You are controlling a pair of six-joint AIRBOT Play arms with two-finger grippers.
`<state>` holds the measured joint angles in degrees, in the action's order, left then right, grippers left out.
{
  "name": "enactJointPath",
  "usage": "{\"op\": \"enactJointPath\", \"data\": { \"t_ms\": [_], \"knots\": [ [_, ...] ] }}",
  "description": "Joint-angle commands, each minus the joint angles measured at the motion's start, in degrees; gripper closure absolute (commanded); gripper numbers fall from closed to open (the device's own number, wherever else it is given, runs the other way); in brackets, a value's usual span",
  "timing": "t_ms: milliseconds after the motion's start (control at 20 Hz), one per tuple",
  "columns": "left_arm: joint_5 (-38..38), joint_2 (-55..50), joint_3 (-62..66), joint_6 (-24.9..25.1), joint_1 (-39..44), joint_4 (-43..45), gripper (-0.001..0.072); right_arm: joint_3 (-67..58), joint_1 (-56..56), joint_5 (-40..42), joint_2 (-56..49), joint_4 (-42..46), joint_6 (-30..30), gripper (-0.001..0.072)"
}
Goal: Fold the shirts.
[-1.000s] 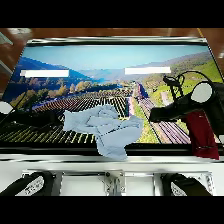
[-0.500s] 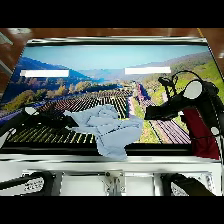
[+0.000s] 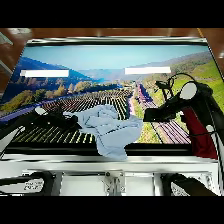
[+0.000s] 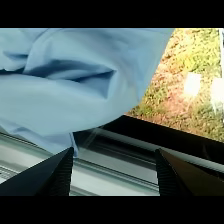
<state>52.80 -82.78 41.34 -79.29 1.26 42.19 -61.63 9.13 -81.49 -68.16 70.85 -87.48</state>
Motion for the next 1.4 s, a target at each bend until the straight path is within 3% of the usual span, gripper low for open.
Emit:
{"op": "enactJointPath", "data": {
  "t_ms": [0, 100, 300, 600, 650, 800, 1050, 1350],
  "knots": [
    [1.62, 3.19, 1.57, 2.19, 0.17, -1.09, 0.0654, 4.66, -0.02, 1.99, -3.58, -0.83, 2.29, 0.0077],
    [1.64, 6.62, 2.16, 2.16, 0.17, -1.11, 0.0668, 5.79, -0.02, 4.66, -6.80, -3.06, 2.12, 0.0077],
    [1.97, 11.61, 2.34, 2.14, 0.20, -1.11, 0.0668, 5.81, 0.04, 14.08, -12.76, -17.59, 2.93, 0.0077],
    [2.25, 14.84, 2.36, 2.16, 0.20, -1.33, 0.0668, 5.79, 1.49, 14.71, -18.08, -16.15, 1.88, 0.0082],
    [2.27, 14.82, 2.36, 2.16, 0.20, -1.75, 0.0668, 5.79, 2.71, 14.95, -18.05, -14.05, 1.84, 0.0131],
    [2.97, 15.04, 2.36, 4.85, 0.17, -5.09, 0.0668, 5.68, 6.67, 17.29, -18.03, -7.67, -1.29, 0.0631],
    [1.66, 21.62, 6.40, 6.84, -1.57, -5.14, 0.0669, -0.13, 5.77, 17.40, -12.20, -4.68, -1.62, 0.0653],
    [1.18, 35.08, 31.54, 6.56, -9.68, -3.78, 0.0669, -20.55, 2.99, 28.96, 7.85, -5.27, -1.92, 0.0653]
  ]
}}
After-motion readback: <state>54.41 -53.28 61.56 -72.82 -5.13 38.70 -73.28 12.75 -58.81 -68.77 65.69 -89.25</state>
